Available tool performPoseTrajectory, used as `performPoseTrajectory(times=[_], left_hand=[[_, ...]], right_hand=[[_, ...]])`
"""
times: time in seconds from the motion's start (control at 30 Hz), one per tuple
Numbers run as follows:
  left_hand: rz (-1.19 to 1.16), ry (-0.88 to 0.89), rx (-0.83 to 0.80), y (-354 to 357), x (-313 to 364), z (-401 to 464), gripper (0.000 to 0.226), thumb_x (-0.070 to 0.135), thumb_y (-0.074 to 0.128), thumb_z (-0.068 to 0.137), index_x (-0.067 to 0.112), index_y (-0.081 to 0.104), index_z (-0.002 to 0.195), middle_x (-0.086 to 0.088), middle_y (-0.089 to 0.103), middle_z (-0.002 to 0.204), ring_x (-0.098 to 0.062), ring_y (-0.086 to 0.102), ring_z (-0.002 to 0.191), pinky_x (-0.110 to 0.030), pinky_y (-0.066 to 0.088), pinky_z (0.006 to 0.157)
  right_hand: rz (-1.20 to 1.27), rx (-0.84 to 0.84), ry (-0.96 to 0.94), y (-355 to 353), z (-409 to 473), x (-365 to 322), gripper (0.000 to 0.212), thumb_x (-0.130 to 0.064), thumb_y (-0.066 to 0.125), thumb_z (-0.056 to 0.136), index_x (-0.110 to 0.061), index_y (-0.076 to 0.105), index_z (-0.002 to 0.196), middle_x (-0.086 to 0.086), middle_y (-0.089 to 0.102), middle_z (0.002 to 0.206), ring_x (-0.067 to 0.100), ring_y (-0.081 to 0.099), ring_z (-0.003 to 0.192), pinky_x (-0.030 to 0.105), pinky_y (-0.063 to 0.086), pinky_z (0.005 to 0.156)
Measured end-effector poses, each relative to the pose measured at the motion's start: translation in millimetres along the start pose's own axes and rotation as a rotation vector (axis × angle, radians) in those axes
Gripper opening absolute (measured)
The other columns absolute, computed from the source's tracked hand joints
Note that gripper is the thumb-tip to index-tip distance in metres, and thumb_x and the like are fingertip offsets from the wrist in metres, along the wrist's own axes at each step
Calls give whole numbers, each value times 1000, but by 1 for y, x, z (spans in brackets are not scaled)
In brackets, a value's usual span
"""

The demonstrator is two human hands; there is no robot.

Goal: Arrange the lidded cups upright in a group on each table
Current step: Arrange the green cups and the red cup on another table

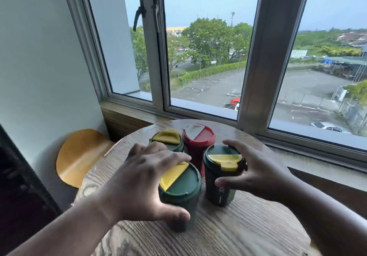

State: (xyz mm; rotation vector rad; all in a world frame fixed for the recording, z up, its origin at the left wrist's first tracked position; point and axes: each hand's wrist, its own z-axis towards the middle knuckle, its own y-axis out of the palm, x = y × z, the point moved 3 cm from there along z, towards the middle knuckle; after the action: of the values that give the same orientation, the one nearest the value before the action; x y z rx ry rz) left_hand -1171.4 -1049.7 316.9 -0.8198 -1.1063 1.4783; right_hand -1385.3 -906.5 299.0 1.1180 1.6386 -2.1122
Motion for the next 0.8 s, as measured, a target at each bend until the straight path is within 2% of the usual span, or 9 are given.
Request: performPoseTrajectory(times=[0.1,0.2,0.3,0.33,0.43,0.53,0.6,0.73,0.8], left_hand=[[5,-82,45,2,6,-3,100,87,67,47,41,46,133,24,54,108,0,44,108,-37,40,92],[27,-153,87,1,10,-3,102,83,71,45,42,41,133,20,56,110,1,41,106,-37,41,91],[49,-200,110,4,9,-3,103,81,72,45,40,40,134,17,59,115,-2,44,108,-33,36,90],[50,-214,115,5,8,-3,103,81,72,45,40,40,134,16,59,115,-3,45,109,-31,34,90],[50,-238,126,11,9,-5,101,80,72,48,40,40,135,17,52,110,-3,42,105,-31,36,91],[31,-240,146,16,11,-5,95,77,72,54,38,42,136,17,51,115,-4,41,110,-34,39,94],[-19,-241,175,17,12,-5,91,74,73,59,36,43,136,18,51,125,-5,42,118,-34,39,100],[-57,-242,228,20,13,-5,87,70,74,63,35,43,137,19,46,135,-5,42,129,-38,39,106],[-74,-246,258,22,14,-6,86,67,75,64,33,44,137,17,46,135,-8,43,130,-41,40,106]], right_hand=[[-14,65,-46,4,3,4,101,-47,91,58,-35,42,145,-12,55,129,3,56,110,14,42,91],[25,59,-92,5,10,5,104,-55,88,48,-36,45,140,-14,58,122,-3,58,104,8,43,85],[66,48,-119,8,17,6,109,-67,79,39,-36,46,138,-17,60,118,0,60,104,27,52,94],[80,40,-134,10,17,6,109,-67,80,39,-36,47,138,-19,61,116,-1,61,103,28,53,94],[115,21,-163,12,17,7,104,-65,80,40,-39,46,135,-24,61,112,-11,61,96,17,51,85],[150,19,-162,12,19,12,106,-63,81,41,-40,45,137,-22,63,111,-7,63,96,26,55,89],[143,29,-174,12,19,13,104,-63,81,41,-43,44,136,-23,62,110,-6,63,96,28,55,90],[169,21,-174,13,18,14,103,-61,81,40,-46,42,134,-26,62,107,-11,60,96,20,51,87],[199,9,-179,15,18,17,99,-50,89,49,-44,42,135,-25,62,106,-14,60,96,11,47,83]])
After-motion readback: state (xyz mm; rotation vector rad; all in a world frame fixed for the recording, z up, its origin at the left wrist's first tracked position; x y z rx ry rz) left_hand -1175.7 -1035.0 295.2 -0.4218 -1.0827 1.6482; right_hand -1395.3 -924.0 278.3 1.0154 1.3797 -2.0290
